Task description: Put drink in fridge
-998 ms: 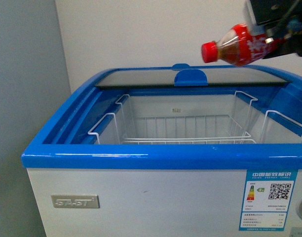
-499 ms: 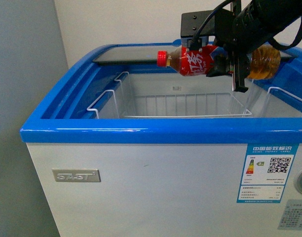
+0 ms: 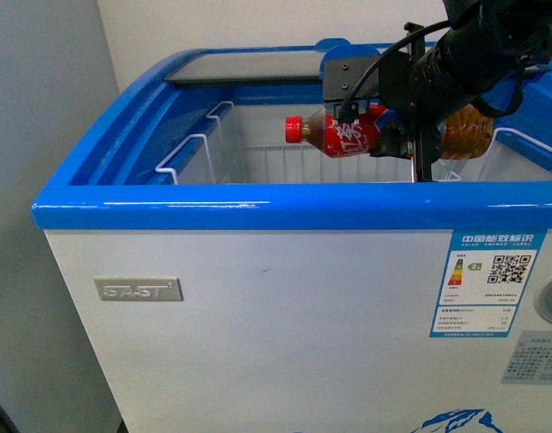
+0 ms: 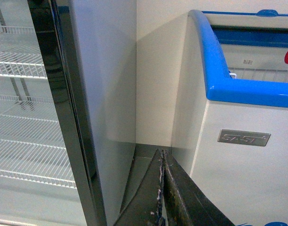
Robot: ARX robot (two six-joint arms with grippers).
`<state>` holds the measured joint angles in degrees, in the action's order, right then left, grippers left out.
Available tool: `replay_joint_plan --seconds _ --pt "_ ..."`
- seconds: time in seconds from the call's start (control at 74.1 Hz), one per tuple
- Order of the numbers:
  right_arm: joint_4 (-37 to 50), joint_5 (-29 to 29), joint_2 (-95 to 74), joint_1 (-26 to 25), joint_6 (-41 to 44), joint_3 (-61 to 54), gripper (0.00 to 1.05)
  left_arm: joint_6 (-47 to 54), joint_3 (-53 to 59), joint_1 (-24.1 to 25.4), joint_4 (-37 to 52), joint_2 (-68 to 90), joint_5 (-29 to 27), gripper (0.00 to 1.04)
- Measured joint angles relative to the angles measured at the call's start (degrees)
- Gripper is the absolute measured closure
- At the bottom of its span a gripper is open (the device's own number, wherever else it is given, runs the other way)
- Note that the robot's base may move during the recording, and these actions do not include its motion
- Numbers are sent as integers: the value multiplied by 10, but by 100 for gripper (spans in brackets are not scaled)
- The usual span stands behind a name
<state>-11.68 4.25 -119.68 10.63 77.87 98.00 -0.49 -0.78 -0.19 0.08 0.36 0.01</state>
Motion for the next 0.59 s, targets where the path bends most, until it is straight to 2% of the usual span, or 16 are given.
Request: replay_joint_plan --seconds 0.486,0.593 --pt "28 3 -65 0 2 -10 68 0 0 0 0 0 0 102" --pt "40 4 -78 0 -6 -12 68 0 0 0 0 0 0 85"
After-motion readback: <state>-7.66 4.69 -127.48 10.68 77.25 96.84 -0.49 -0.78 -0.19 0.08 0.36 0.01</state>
